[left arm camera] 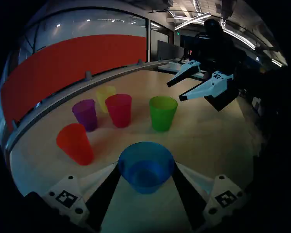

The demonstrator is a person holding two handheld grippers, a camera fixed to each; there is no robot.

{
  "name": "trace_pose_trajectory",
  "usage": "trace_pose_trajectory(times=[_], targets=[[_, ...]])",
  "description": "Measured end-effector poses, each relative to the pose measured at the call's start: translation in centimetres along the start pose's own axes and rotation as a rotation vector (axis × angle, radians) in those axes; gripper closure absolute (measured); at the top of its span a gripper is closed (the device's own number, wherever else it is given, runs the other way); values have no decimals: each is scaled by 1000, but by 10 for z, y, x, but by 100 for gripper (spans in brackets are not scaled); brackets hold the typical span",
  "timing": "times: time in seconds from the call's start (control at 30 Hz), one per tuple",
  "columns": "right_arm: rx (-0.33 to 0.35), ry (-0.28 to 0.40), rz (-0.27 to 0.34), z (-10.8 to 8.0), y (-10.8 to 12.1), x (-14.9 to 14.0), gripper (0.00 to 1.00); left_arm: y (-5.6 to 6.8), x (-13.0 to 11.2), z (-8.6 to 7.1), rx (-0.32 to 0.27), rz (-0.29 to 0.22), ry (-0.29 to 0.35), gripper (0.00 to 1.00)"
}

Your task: Pour water

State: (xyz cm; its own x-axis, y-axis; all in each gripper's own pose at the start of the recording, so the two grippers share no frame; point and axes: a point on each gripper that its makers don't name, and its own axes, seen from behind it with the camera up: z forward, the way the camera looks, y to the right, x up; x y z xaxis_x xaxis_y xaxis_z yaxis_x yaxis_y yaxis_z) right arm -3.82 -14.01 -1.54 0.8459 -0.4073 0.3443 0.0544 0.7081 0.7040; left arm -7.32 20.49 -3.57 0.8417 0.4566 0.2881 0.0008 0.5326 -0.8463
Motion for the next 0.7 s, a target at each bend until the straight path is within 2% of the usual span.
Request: trace_pose_trajectory(times=[0.7], targets=[[24, -16, -7, 8, -15, -3, 1, -25, 46, -22, 65, -41, 152, 13]])
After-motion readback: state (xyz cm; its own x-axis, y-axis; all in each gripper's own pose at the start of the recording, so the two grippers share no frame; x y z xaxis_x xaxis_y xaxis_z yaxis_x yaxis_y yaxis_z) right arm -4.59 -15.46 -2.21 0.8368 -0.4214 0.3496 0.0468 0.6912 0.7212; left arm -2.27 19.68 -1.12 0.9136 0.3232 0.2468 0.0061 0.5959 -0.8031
